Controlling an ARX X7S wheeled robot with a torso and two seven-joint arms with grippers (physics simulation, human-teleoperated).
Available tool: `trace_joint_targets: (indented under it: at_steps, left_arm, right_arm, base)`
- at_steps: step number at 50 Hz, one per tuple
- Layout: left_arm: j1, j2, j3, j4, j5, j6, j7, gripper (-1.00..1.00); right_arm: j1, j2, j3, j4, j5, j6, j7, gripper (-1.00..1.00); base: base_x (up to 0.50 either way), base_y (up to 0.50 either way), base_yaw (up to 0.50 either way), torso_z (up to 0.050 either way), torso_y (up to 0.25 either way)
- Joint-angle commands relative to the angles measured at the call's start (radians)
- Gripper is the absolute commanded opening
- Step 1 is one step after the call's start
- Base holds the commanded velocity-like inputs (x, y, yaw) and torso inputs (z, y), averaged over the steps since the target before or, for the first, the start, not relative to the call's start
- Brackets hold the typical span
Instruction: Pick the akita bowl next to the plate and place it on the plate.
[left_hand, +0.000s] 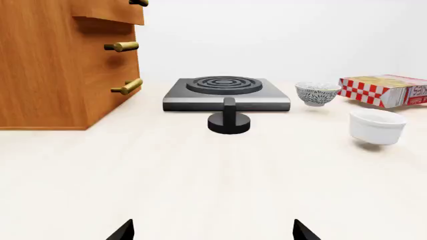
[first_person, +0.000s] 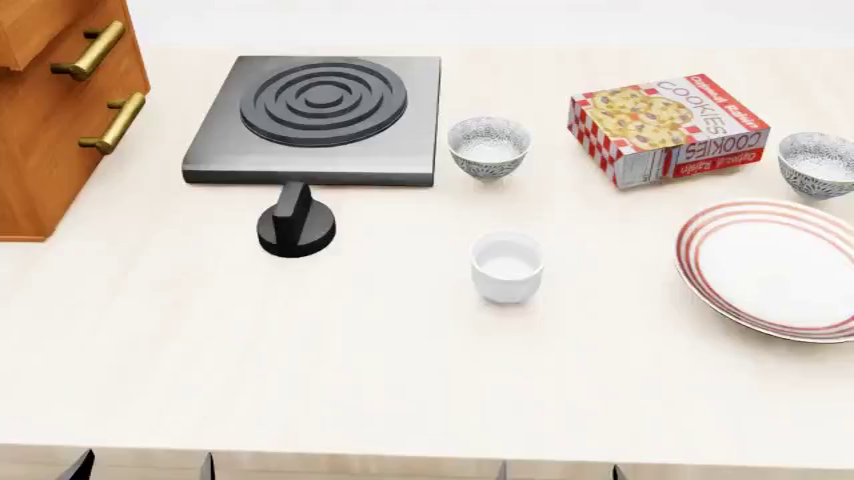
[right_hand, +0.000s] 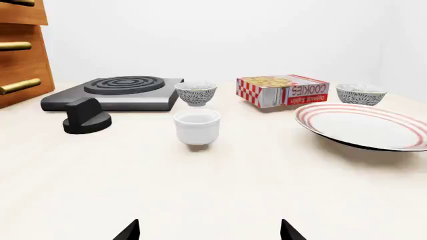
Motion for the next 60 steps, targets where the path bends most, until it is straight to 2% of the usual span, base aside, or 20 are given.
trace_joint_targets:
  at_steps: [1, 15, 18, 22, 29, 31, 39, 43, 50, 53, 60]
  left_arm:
    - [-0.001, -0.016, 0.018, 0.001, -0.019, 0.0, -0.015, 1.0]
    - [-0.004, -0.053, 0.058, 0.011, -0.057, -0.017, -0.066, 1.0]
    - [-0.002, -0.048, 0.038, 0.025, -0.132, -0.029, -0.051, 1.0]
    - [0.001, -0.058, 0.055, 0.031, -0.117, -0.026, -0.066, 1.0]
    - [-0.001, -0.085, 0.034, 0.169, -0.218, -0.215, -0.07, 1.0]
    - [-0.001, -0.098, 0.037, 0.185, -0.21, -0.215, -0.074, 1.0]
    - [-0.093, -0.159, -0.123, 0.249, -0.357, -0.347, -0.109, 1.0]
    - [-0.125, -0.184, -0.195, 0.188, -0.4, -0.33, -0.101, 1.0]
    - [-0.151, -0.204, -0.208, 0.113, -0.393, -0.276, -0.076, 1.0]
    - [-0.156, -0.199, -0.197, 0.086, -0.349, -0.234, -0.094, 1.0]
    - [-0.157, -0.196, -0.207, 0.078, -0.365, -0.222, -0.094, 1.0]
  right_arm:
    - [-0.003, 0.018, -0.032, -0.005, 0.0, 0.009, 0.017, 1.0]
    - [0.0, 0.054, -0.067, -0.007, 0.049, 0.024, 0.053, 1.0]
    - [-0.001, 0.059, -0.071, -0.011, 0.055, 0.025, 0.058, 1.0]
    - [-0.001, 0.065, -0.078, -0.01, 0.06, 0.023, 0.066, 1.0]
    - [-0.015, 0.076, -0.077, -0.053, 0.093, 0.045, 0.071, 1.0]
    - [-0.019, 0.081, -0.079, -0.079, 0.096, 0.065, 0.076, 1.0]
    - [-0.023, 0.104, -0.086, -0.389, 0.161, 0.306, 0.092, 1.0]
    - [0.008, 0.119, -0.067, -0.541, 0.218, 0.455, 0.111, 1.0]
    - [0.101, 0.129, -0.026, -0.695, 0.305, 0.646, 0.157, 1.0]
    - [0.151, 0.156, -0.057, -0.747, 0.281, 0.726, 0.185, 1.0]
    - [0.259, 0.175, -0.07, -0.836, 0.319, 0.866, 0.196, 1.0]
  base:
    - [0.0, 0.0, 0.0, 0.0, 0.0]
    - [0.0, 0.0, 0.0, 0.0, 0.0]
    - [0.0, 0.0, 0.0, 0.0, 0.0]
    - [0.0, 0.0, 0.0, 0.0, 0.0]
    - [0.0, 0.0, 0.0, 0.0, 0.0]
    - [0.0, 0.0, 0.0, 0.0, 0.0]
    - [0.0, 0.0, 0.0, 0.0, 0.0]
    - [0.0, 0.0, 0.0, 0.0, 0.0]
    - [0.0, 0.0, 0.0, 0.0, 0.0]
    - [0.0, 0.0, 0.0, 0.0, 0.0]
    - [0.0, 0.0, 0.0, 0.0, 0.0]
